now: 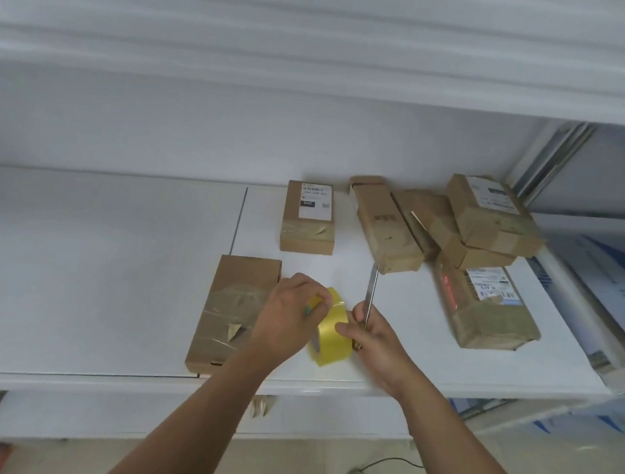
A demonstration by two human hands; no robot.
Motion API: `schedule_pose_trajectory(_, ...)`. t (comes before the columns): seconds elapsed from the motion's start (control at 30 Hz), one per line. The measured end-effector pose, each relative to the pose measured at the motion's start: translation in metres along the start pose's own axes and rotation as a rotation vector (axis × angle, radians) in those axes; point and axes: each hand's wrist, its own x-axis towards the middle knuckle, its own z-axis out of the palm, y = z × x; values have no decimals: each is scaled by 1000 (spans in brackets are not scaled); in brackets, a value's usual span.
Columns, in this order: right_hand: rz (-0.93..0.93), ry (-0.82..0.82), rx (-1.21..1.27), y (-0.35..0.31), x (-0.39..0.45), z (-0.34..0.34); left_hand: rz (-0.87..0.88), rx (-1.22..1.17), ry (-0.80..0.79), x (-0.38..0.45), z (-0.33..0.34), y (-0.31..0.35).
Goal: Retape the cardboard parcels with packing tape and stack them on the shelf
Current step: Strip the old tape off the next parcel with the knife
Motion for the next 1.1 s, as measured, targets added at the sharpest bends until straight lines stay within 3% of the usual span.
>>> schedule_pose_trajectory(0.4,-42,-18,-135,-11,10,-6,240,330,61,-3,3,6)
schedule_pose_trajectory(0.67,-26,-19,-208,-11,15,6,31,225,76,-5,0,-9)
schedule_pose_trajectory(0.83,-40,-25,-234,-15,12,13,94,293,-13,-5,-6,-15)
schedule_pose_trajectory(1.1,-111,238,-221,4,-6,21,120,303,89,-5,9,4)
